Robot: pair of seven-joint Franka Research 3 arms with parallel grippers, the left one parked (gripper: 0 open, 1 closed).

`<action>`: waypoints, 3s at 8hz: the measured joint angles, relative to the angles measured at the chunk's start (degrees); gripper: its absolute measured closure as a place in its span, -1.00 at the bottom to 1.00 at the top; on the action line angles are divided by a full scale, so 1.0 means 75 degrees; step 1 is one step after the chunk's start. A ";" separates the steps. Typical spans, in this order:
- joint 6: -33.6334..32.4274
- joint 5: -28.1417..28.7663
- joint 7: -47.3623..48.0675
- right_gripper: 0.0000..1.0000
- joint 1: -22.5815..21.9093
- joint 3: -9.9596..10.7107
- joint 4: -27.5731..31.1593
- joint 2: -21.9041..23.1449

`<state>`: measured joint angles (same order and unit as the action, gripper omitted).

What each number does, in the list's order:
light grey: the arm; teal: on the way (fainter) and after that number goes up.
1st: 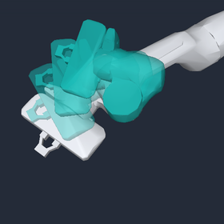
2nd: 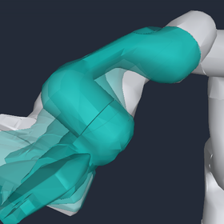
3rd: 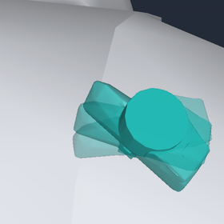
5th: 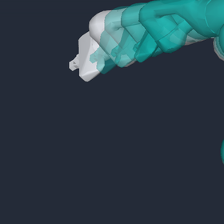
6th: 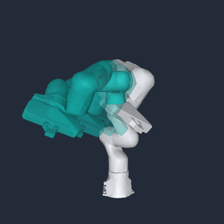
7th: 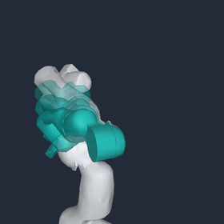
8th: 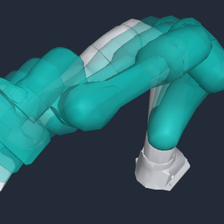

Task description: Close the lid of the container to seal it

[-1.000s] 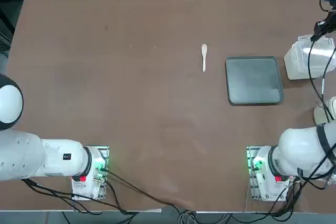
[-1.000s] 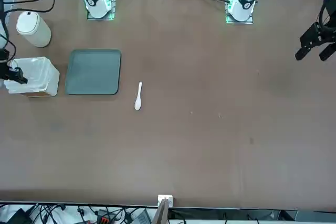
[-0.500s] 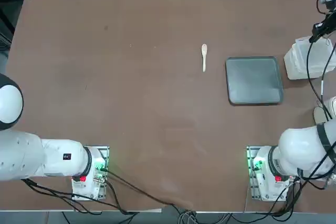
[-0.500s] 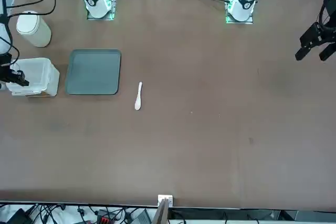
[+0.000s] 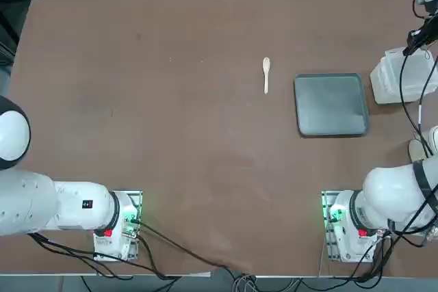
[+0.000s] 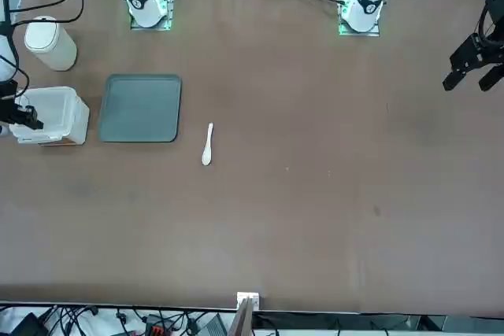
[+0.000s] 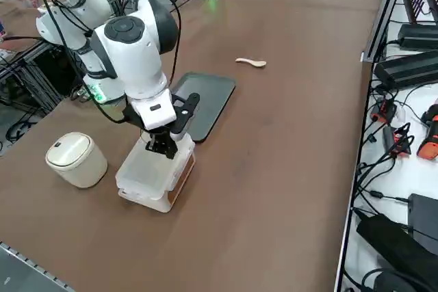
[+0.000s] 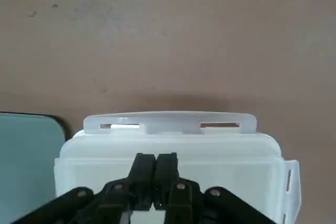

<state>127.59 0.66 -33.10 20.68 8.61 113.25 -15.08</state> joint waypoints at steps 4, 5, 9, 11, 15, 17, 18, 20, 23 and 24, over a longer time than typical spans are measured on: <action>0.0000 0.0000 0.0002 0.96 -0.0001 -0.0001 -0.0004 -0.0001; -0.0008 0.0000 0.0003 0.96 -0.0002 -0.0001 -0.0018 -0.0001; -0.1670 0.0000 0.0043 0.96 -0.0030 -0.0073 -0.0750 0.0544; -0.3180 0.0000 0.0199 0.92 -0.0170 -0.0123 -0.1497 0.1163; -0.4839 0.0000 0.1671 -0.39 -0.1279 -0.0189 -0.2668 0.1406; -0.4983 0.0015 0.3230 -1.00 -0.1953 -0.0217 -0.2947 0.1541; -0.5004 0.0032 0.3988 -1.00 -0.2252 -0.0229 -0.3092 0.1628; -0.5329 0.0108 0.4661 -1.00 -0.2729 -0.0250 -0.3557 0.1692; -0.5467 0.0161 0.4758 -1.00 -0.3200 -0.0254 -0.3865 0.1689; -0.5467 0.0175 0.4767 -1.00 -0.3244 -0.0253 -0.3865 0.1677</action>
<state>86.59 1.97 2.66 -3.65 6.71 84.26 -2.50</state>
